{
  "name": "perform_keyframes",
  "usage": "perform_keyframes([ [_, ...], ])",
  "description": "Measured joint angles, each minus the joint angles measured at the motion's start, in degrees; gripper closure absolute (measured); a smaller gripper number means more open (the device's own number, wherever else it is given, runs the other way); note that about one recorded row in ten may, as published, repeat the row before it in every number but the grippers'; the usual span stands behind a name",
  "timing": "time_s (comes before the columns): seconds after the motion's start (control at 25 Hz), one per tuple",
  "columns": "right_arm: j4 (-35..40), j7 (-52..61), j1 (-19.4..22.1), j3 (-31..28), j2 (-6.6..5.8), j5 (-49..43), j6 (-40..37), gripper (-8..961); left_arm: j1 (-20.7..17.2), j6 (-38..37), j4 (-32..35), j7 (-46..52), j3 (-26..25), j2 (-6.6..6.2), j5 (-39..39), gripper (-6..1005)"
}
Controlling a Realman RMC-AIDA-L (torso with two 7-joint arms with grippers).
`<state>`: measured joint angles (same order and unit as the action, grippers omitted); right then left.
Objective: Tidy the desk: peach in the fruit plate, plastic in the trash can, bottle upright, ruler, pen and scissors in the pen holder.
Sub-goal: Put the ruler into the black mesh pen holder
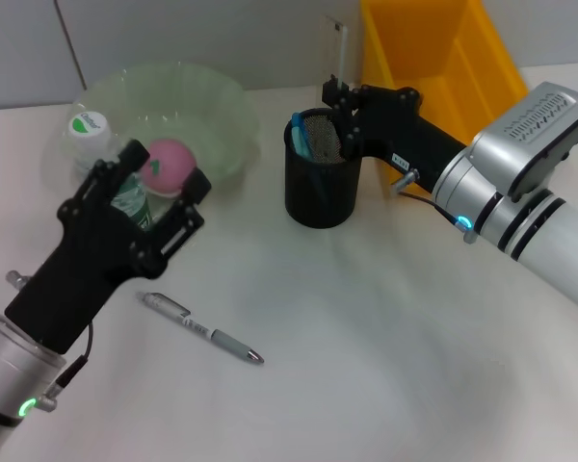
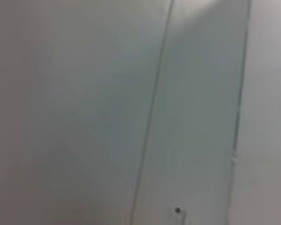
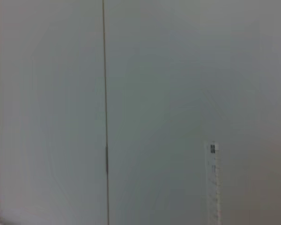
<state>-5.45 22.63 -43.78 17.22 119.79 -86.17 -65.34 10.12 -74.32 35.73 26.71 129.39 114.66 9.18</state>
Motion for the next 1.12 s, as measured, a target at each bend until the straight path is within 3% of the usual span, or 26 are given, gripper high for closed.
perform_keyframes([
  [0.2,0.0,0.2,0.2,0.0,-0.03,0.1,0.0,864,0.3,1.4,-0.5,6.8,-6.9,-1.62,-13.2,194],
  [0.4,0.1,0.7,0.1,0.0,-0.08,0.1,-0.1,855,-0.2,3.3,1.6,18.5,-18.1,-4.11,-32.7,194],
  [0.44,0.1,0.7,0.1,0.0,-0.08,0.1,-0.1,854,-0.2,3.6,2.7,22.9,-22.2,-4.86,-39.9,194],
  [0.52,0.2,0.7,0.2,0.0,-0.09,0.1,-0.1,850,-0.2,3.6,3.4,25.0,-24.5,-5.10,-43.6,195],
  [0.56,0.2,0.7,0.2,0.0,-0.09,0.1,-0.1,849,-0.4,3.3,5.1,29.2,-28.9,-5.43,-51.3,195],
  [0.6,0.2,0.7,0.2,0.0,-0.09,0.1,-0.2,847,-0.4,3.3,5.1,29.2,-28.9,-5.43,-51.3,195],
  [0.64,0.3,0.8,0.2,0.0,-0.10,0.1,-0.2,845,-0.7,2.6,7.3,33.1,-33.2,-5.48,-58.9,195],
  [0.72,0.3,0.8,0.3,0.0,-0.10,0.1,-0.2,842,-0.7,2.6,7.3,33.1,-33.2,-5.48,-58.9,195],
  [0.76,0.3,0.8,0.3,0.0,-0.09,0.1,-0.2,840,-1.1,1.3,10.3,37.1,-37.6,-5.46,-66.7,195],
  [0.8,0.3,0.8,0.3,0.0,-0.09,0.1,-0.2,838,-1.1,1.3,10.3,37.1,-37.6,-5.46,-66.7,195],
  [0.84,0.3,0.8,0.3,-0.1,-0.09,0.1,-0.2,837,-1.4,-1.8,16.7,45.6,-46.1,-4.22,-82.7,195],
  [0.88,0.3,0.8,0.3,-0.1,-0.09,0.1,-0.2,835,-1.4,-3.0,17.9,47.1,-48.8,-3.29,-86.8,195],
  [0.92,0.3,0.9,0.3,-0.2,-0.09,0.1,-0.3,833,-1.3,-5.3,19.1,48.1,-53.3,-1.39,-91.8,195],
  [1.0,0.3,0.9,0.3,-0.2,-0.09,0.1,-0.3,830,-1.1,-6.6,19.3,48.3,-55.7,-0.34,-93.9,195],
  [1.12,0.2,0.9,0.4,-0.2,-0.09,0.1,-0.4,825,-0.4,-10.1,19.5,48.3,-62.2,2.24,-99.0,196],
])
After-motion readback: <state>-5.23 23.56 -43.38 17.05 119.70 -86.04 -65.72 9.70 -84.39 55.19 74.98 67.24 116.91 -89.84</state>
